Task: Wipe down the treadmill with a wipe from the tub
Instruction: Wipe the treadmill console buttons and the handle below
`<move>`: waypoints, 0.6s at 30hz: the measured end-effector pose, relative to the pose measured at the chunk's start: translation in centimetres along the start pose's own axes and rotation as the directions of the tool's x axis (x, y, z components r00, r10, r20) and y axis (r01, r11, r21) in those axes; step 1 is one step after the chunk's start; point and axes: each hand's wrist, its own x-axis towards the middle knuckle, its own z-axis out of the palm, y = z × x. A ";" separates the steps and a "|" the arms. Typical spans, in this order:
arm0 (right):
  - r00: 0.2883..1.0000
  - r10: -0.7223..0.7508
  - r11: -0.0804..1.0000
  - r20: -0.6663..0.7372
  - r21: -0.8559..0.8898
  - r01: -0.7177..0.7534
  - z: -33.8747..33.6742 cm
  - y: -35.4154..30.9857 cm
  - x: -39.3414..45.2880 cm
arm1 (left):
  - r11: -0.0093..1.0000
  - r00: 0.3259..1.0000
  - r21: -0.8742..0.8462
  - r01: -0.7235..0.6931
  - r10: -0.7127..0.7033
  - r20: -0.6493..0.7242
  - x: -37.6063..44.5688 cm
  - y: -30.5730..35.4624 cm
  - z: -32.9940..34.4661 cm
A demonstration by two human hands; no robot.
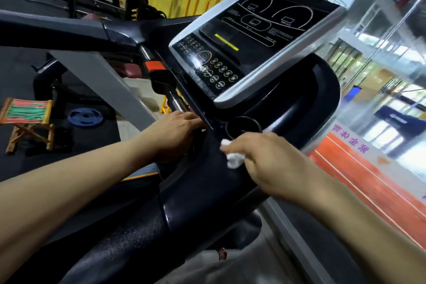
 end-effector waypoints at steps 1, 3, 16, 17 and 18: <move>1.000 -0.025 0.999 -0.016 0.034 0.026 0.0 -0.2 -0.8 | 1.000 1.000 -0.015 -0.010 0.009 -0.012 0.1 0.1 0.1; 0.997 -0.067 0.996 -0.036 0.063 0.069 0.5 -0.3 -1.9 | 0.999 1.000 -0.047 -0.021 0.021 -0.003 0.2 0.8 -0.2; 0.845 -0.108 0.983 -0.523 0.069 0.168 1.4 9.0 -4.0 | 0.972 0.997 -0.234 -0.018 0.036 0.072 1.7 8.6 -1.8; 0.835 -0.119 0.978 -0.537 0.083 0.193 1.0 10.4 -4.0 | 0.971 0.997 -0.239 -0.027 0.044 0.068 2.6 9.2 -1.7; 0.823 -0.125 0.972 -0.555 0.097 0.212 0.5 11.7 -3.9 | 0.970 0.996 -0.241 -0.040 0.057 0.064 3.5 9.8 -1.8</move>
